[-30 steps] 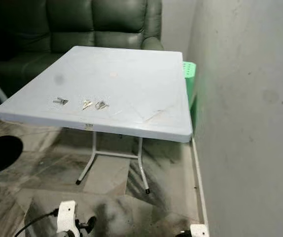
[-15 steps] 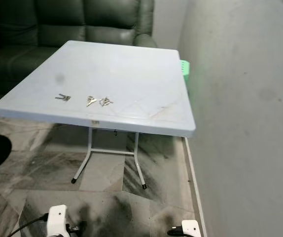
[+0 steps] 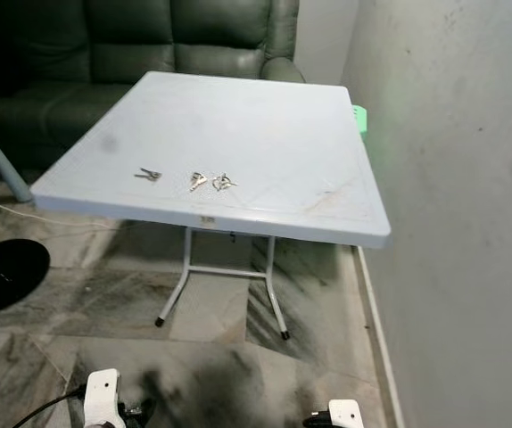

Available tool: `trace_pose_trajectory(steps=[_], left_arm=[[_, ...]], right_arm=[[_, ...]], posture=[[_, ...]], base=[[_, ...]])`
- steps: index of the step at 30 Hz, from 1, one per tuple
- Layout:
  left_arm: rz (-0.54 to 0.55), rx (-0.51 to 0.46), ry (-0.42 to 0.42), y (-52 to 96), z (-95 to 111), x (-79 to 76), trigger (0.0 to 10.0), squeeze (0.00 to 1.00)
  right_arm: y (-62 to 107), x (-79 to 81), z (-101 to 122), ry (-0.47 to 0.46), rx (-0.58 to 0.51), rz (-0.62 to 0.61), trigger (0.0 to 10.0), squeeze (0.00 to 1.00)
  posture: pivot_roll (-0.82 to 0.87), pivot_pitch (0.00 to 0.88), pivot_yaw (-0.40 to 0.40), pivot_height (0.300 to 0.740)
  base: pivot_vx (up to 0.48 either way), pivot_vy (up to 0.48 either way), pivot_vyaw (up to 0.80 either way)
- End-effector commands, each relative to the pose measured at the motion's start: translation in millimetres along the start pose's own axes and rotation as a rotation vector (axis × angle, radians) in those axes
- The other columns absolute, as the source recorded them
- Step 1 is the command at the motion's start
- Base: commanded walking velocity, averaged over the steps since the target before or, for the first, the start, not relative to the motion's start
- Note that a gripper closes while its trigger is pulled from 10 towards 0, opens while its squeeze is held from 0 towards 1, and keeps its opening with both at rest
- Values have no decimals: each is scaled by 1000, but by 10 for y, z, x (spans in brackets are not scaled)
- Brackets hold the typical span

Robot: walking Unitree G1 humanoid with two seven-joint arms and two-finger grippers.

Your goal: Hang keys on a hook

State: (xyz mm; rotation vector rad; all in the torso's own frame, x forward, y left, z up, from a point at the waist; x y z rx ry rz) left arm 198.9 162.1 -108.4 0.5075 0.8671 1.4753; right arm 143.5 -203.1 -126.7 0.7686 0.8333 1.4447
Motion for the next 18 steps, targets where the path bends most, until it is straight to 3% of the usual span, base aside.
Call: trace_pose_trajectory(steps=[1, 18], left_arm=[[13, 5, 4, 16, -18, 64, 10000, 0], [23, 11, 11, 21, -26, 98, 10000, 0]], right_arm=[[-14, 36, 44, -7, -12, 9, 10000, 0], [-13, 32, 34, -12, -6, 9, 10000, 0]], posture=[[4, 0, -42, 740], [5, 0, -43, 740]], base=[[0, 480, 0], [0, 480, 0]])
Point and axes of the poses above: a point about 5 cm out from each wrist's last joint towards the gripper, its own y axis pointing back from the gripper into the wrist, its own z axis along the axis of the wrist's last joint, x = y × z, the point moved 3 cm from there along -y, pointing out of the wrist towards the gripper, and after that the axes turned 1 degree about y, right-handed, at the moved point
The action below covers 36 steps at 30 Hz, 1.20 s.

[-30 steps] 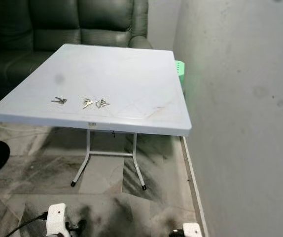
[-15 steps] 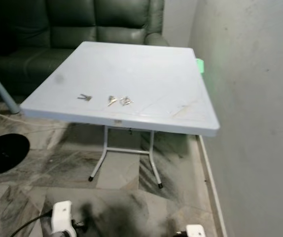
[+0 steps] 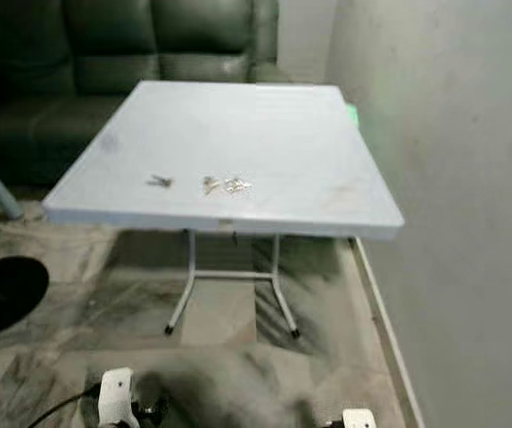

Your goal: Hang keys on a hook

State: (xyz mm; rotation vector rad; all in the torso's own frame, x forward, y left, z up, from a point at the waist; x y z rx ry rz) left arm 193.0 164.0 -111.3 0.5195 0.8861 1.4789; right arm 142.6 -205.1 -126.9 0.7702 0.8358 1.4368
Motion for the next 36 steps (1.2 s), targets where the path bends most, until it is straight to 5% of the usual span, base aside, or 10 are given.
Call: trace_pose_trajectory(steps=[1, 20, 30, 36], left_arm=[[15, -7, 3, 5, 34, 66, 10000, 0], [18, -9, 8, 2, 38, 60, 10000, 0], [26, -17, -11, -1, 59, 60, 10000, 0], [2, -97, 6, -33, 264, 2, 10000, 0]], right_arm=[[-16, 50, 42, -10, -10, 14, 10000, 0], [-10, 33, 27, -9, -5, 12, 10000, 0], [-16, 27, 74, -4, -24, 14, 10000, 0], [-46, 3, 335, -4, -111, 26, 10000, 0]], posture=[[5, 0, -43, 740], [7, 0, -47, 740], [7, 0, -46, 740], [6, 0, -40, 740]], base=[[0, 480, 0], [0, 452, 0], [0, 0, 0], [0, 0, 0]])
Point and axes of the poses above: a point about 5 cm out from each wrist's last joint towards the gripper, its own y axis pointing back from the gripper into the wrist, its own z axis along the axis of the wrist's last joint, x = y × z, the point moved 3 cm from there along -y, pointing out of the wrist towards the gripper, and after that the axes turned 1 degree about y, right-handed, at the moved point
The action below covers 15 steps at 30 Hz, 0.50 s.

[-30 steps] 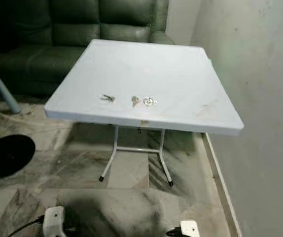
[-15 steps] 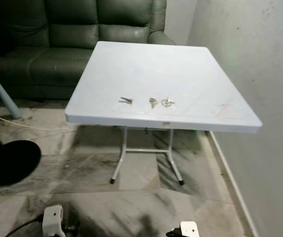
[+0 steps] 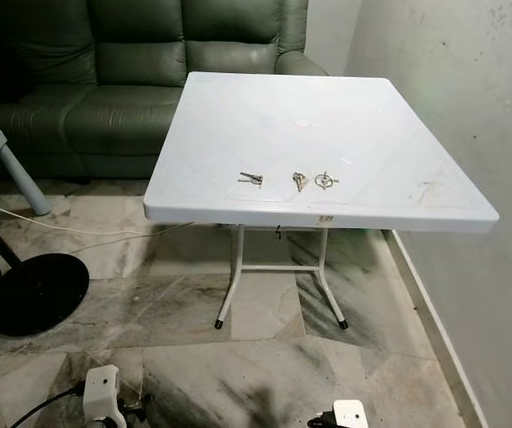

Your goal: Hang keys on a hook

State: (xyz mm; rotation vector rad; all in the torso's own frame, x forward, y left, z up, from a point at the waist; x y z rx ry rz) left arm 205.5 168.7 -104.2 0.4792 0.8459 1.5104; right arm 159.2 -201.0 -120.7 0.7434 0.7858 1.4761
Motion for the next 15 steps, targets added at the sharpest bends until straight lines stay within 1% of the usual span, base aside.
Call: trace_pose_trajectory(steps=[1, 5, 6, 7, 8, 9, 11, 12, 14, 15], left_arm=[[-13, -60, -2, -30, 166, -32, 10000, 0], [-53, -144, -11, -65, 405, -122, 10000, 0], [-61, -174, -30, -73, 486, -153, 10000, 0], [-83, -230, -61, -80, 629, -219, 10000, 0], [-91, -265, -77, -83, 720, -258, 10000, 0], [-91, -277, -81, -83, 753, -269, 10000, 0], [-118, -335, -94, -78, 907, -336, 10000, 0], [-127, -351, -97, -76, 952, -354, 10000, 0], [-170, -433, -110, -46, 1149, -427, 10000, 0], [-170, -433, -110, -46, 1149, -427, 10000, 0]], right_arm=[[-28, -32, 216, -2, -77, 3, 10000, 0], [-51, -35, 463, -8, -164, 17, 10000, 0], [-55, -34, 552, -8, -196, 21, 10000, 0], [-57, -26, 728, -11, -262, 32, 10000, 0], [-55, -10, 852, -15, -310, 42, 10000, 0], [-53, -3, 896, -16, -326, 46, 10000, 0], [-43, 46, 1093, -18, -401, 66, 10000, 0], [-39, 63, 1153, -19, -423, 72, 10000, 0], [-1, 122, 1389, -9, -519, 96, 10000, 0], [-1, 122, 1389, -9, -519, 96, 10000, 0]], posture=[[5, 0, -39, 740], [3, 0, -33, 740], [1, 0, -28, 740], [1, 0, -27, 740], [-2, 0, -24, 740], [-2, 0, -24, 740], [-4, 0, -18, 740], [-4, 0, -18, 740], [-6, 0, -12, 740], [-6, 0, -12, 740]], base=[[0, 0, 0], [0, 0, 0], [0, 0, 0], [0, 0, 0], [0, 0, 0], [0, 0, 0], [0, 0, 0], [0, 0, 0], [0, 0, 0], [0, 0, 0]])
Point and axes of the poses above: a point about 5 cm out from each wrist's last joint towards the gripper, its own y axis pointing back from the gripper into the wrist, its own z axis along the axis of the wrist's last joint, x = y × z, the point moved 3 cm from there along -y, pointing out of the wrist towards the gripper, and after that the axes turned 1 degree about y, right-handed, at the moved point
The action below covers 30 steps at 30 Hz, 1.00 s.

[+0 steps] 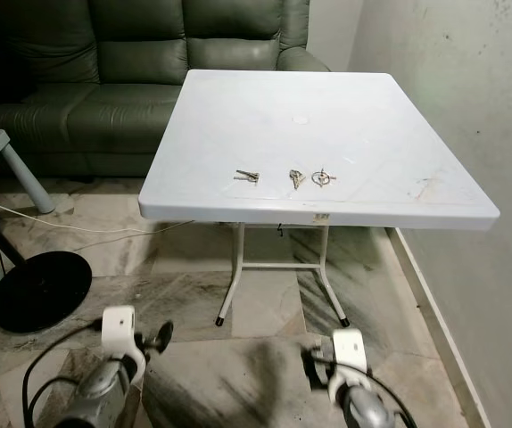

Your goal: Hang keys on a hook

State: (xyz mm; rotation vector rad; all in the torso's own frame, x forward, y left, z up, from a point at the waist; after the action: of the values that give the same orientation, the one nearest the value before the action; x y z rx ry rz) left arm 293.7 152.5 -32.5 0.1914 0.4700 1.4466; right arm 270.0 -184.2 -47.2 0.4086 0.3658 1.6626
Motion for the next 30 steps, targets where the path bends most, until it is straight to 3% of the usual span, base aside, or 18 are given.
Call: trace_pose_trajectory(steps=[1, 8, 12, 20, 26, 30], left_arm=[[-28, -83, -10, -48, 198, -29, 10000, 0], [-111, -276, 11, -80, 620, -136, 10000, 0], [-129, -412, -6, 2, 895, -197, 10000, 0], [-149, -491, -11, 238, 1093, -206, 10000, 0], [-119, -511, 17, 383, 1191, -109, 10000, 0], [-119, -508, 47, 390, 1218, -110, 10000, 0]], right_arm=[[-50, 43, 195, -1, -92, 21, 10000, 0], [-71, 152, 631, 20, -314, 71, 10000, 0], [36, 298, 927, 49, -476, 110, 10000, 0], [252, 426, 1153, 97, -597, 110, 10000, 0], [407, 334, 1308, 111, -647, 79, 10000, 0], [419, 312, 1378, 114, -661, 73, 10000, 0]], posture=[[-6, 0, -11, 740], [-7, 0, -8, 740], [-14, 0, -5, 740], [-23, 5, 0, 740], [-14, 5, -2, 740], [-11, 4, -5, 740]], base=[[0, 0, 0], [0, 0, 0], [0, 0, 0], [0, 0, 0], [0, 0, 0], [0, 0, 0]])
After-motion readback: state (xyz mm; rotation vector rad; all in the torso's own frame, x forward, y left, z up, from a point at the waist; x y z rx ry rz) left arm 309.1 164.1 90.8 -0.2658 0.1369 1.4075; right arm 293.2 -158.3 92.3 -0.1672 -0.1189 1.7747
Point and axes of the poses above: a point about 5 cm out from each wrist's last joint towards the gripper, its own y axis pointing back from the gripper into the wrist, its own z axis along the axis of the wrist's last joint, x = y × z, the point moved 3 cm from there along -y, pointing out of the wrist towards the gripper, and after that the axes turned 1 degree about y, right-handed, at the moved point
